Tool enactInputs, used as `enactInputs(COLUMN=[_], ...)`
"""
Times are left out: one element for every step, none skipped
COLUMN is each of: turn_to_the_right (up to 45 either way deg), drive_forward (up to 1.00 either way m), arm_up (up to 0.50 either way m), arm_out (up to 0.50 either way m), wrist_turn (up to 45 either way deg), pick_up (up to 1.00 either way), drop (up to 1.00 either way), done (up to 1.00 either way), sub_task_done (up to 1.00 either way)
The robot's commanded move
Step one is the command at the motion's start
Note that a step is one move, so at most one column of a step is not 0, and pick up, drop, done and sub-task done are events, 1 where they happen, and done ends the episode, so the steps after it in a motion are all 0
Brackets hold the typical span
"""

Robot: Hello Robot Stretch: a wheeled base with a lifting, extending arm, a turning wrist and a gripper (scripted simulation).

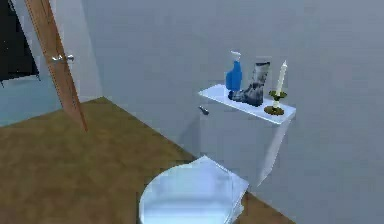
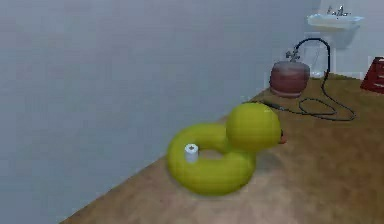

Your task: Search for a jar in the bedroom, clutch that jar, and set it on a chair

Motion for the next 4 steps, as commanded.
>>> enactInputs(turn_to_the_right=[-45.0,-45.0,-42.0,0.0], drive_forward=[0.0,0.0,0.0,1.0], arm_up=[0.0,0.0,0.0,0.0], arm_out=[0.0,0.0,0.0,0.0], wrist_turn=[0.0,0.0,0.0,0.0], pick_up=[0.0,0.0,0.0,0.0], drop=[0.0,0.0,0.0,0.0], done=[0.0,0.0,0.0,0.0], sub_task_done=[0.0,0.0,0.0,0.0])
